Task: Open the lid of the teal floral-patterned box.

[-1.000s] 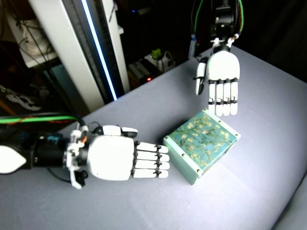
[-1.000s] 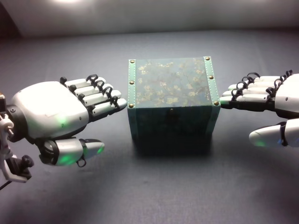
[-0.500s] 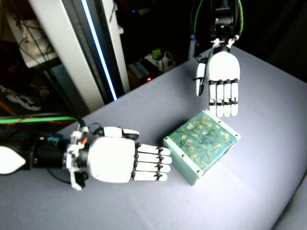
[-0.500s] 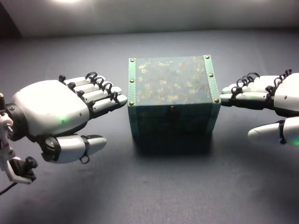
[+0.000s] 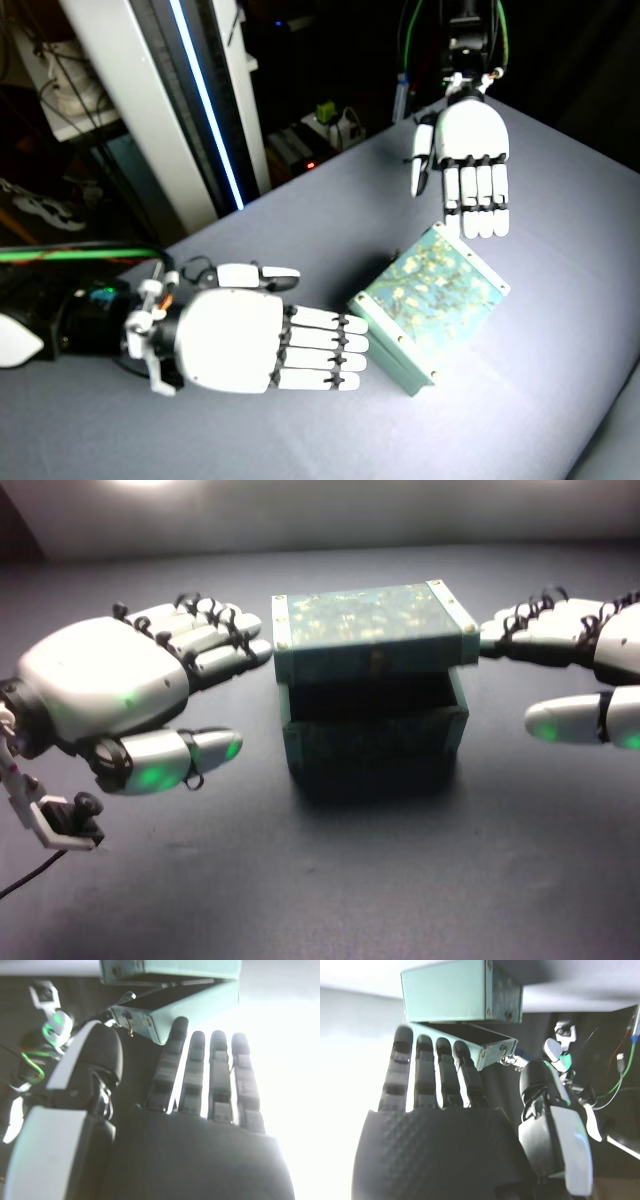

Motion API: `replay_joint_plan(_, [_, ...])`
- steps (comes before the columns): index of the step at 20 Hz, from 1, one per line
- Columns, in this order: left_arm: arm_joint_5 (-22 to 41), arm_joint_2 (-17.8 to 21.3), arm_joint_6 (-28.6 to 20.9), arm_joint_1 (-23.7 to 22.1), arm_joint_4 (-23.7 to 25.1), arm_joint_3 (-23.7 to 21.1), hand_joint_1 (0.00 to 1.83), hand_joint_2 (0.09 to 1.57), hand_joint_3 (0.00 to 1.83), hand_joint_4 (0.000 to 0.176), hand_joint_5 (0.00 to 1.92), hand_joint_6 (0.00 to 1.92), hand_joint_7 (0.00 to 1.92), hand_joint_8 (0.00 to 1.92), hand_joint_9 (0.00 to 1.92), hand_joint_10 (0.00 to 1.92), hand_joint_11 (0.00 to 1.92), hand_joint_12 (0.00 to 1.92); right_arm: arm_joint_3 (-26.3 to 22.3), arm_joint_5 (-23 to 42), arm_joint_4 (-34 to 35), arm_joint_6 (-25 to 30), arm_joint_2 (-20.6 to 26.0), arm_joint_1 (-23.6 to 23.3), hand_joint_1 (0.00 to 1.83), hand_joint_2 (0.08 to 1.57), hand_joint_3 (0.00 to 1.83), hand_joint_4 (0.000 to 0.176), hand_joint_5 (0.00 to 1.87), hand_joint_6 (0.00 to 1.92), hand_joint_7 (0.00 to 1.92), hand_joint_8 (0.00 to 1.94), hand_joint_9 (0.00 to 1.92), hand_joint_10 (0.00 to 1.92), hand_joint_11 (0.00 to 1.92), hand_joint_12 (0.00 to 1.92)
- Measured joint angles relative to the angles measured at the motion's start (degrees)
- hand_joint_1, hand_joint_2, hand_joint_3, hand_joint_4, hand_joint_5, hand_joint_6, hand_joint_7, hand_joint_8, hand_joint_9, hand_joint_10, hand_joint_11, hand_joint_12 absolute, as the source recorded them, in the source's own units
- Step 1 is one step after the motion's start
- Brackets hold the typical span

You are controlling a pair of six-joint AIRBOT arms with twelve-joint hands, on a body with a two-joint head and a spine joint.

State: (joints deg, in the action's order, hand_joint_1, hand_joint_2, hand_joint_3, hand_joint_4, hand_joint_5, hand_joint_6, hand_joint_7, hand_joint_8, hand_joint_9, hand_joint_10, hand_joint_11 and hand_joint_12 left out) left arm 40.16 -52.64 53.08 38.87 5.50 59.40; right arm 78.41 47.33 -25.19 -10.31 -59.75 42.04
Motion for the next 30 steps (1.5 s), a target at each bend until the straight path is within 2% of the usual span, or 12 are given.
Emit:
replay_joint_plan(1, [1.7, 0.0, 0.2, 0.3, -1.3, 0.0, 0.0, 1.56, 0.02, 0.029, 0.0, 0.0, 0.0, 0.0, 0.0, 0.0, 0.0, 0.01, 0.0, 1.0, 1.5, 0.0, -0.2, 0.0, 0.0, 1.32, 0.0, 0.0, 0.18, 0.01, 0.15, 0.01, 0.08, 0.01, 0.04, 0.09])
replay_joint_plan(3, [3.7, -0.1, 1.3, 0.9, -3.4, 0.0, 0.0, 1.57, 0.03, 0.02, 0.0, 0.0, 0.0, 0.0, 0.0, 0.0, 0.0, 0.0, 0.2, 2.5, 3.2, -0.2, -0.7, 0.0, 0.0, 1.39, 0.02, 0.0, 0.22, 0.01, 0.21, 0.01, 0.14, 0.01, 0.1, 0.12])
replay_joint_plan(4, [4.2, -0.2, 2.1, 0.9, -4.4, -0.1, 0.0, 1.57, 0.03, 0.0, 0.0, 0.0, 0.0, 0.0, 0.0, 0.0, 0.0, 0.0, 0.3, 2.9, 3.7, -0.3, -0.9, 0.0, 0.0, 1.44, 0.01, 0.0, 0.21, 0.0, 0.2, 0.0, 0.14, 0.0, 0.1, 0.11])
replay_joint_plan(5, [5.4, -0.5, 3.3, 1.1, -6.7, -0.1, 0.0, 1.57, 0.04, 0.0, 0.0, 0.0, 0.0, 0.0, 0.0, 0.0, 0.0, 0.0, 0.8, 3.8, 4.7, -0.3, -1.4, 0.0, 0.0, 1.5, 0.03, 0.0, 0.2, 0.0, 0.19, 0.0, 0.15, 0.0, 0.11, 0.12])
replay_joint_plan(6, [5.9, -0.7, 4.3, 1.1, -7.9, -0.1, 0.0, 1.52, 0.01, 0.039, 0.0, 0.0, 0.0, 0.0, 0.0, 0.0, 0.01, 0.0, 1.2, 4.2, 5.1, -0.3, -1.8, 0.0, 0.0, 1.45, 0.0, 0.0, 0.2, 0.0, 0.19, 0.0, 0.15, 0.0, 0.11, 0.11])
replay_joint_plan(8, [7.5, -1.4, 6.3, 1.1, -10.1, 0.2, 0.0, 1.48, 0.0, 0.004, 0.0, 0.0, 0.0, 0.0, 0.0, 0.0, 0.0, 0.0, 2.3, 5.4, 6.9, -0.3, -2.8, 0.0, 0.0, 1.37, 0.0, 0.0, 0.17, 0.0, 0.16, 0.0, 0.12, 0.0, 0.07, 0.09])
replay_joint_plan(9, [7.9, -2.5, 6.5, 0.5, -11.2, 1.2, 0.0, 1.51, 0.01, 0.0, 0.0, 0.0, 0.0, 0.0, 0.0, 0.0, 0.0, 0.0, 2.8, 5.7, 8.1, -0.3, -3.2, 0.0, 0.0, 1.35, 0.0, 0.0, 0.16, 0.0, 0.14, 0.0, 0.11, 0.0, 0.07, 0.08])
replay_joint_plan(10, [8.2, -3.4, 6.6, -0.3, -12.4, 2.2, 0.0, 1.5, 0.0, 0.0, 0.0, 0.0, 0.0, 0.0, 0.0, 0.0, 0.0, 0.0, 3.5, 6.2, 8.8, -0.3, -3.7, 0.0, 0.0, 1.33, 0.0, 0.0, 0.16, 0.0, 0.14, 0.0, 0.11, 0.0, 0.07, 0.08])
replay_joint_plan(11, [8.2, -3.7, 6.6, -0.9, -12.6, 2.6, 0.0, 1.42, 0.0, 0.0, 0.0, 0.0, 0.0, 0.0, 0.0, 0.0, 0.0, 0.0, 4.2, 6.3, 8.9, -0.3, -4.1, -0.4, 0.0, 1.32, 0.0, 0.0, 0.16, 0.0, 0.14, 0.0, 0.11, 0.0, 0.07, 0.08])
replay_joint_plan(18, [6.8, -7.1, 8.0, -5.2, -16.1, 7.6, 0.0, 1.56, 0.03, 0.0, 0.02, 0.0, 0.0, 0.0, 0.0, 0.0, 0.04, 0.02, 9.5, 4.2, 10.1, -0.3, -8.1, -4.1, 0.0, 1.32, 0.0, 0.0, 0.13, 0.0, 0.08, 0.0, 0.02, 0.0, 0.0, 0.05])
replay_joint_plan(21, [5.2, -8.2, 8.5, -6.4, -17.0, 9.3, 0.0, 1.57, 0.11, 0.0, 0.02, 0.0, 0.0, 0.0, 0.0, 0.0, 0.01, 0.01, 11.8, 2.1, 9.8, -0.3, -9.4, -5.7, 0.0, 1.33, 0.0, 0.0, 0.14, 0.01, 0.08, 0.01, 0.02, 0.01, 0.0, 0.0])
replay_joint_plan(30, [1.8, -8.6, 11.3, -7.6, -18.4, 11.4, 0.0, 1.55, 0.0, 0.0, 0.05, 0.0, 0.01, 0.0, 0.0, 0.0, 0.0, 0.0, 13.6, -1.0, 8.6, -0.2, -10.1, -6.2, 0.0, 1.34, 0.0, 0.0, 0.17, 0.0, 0.12, 0.0, 0.07, 0.01, 0.05, 0.02])
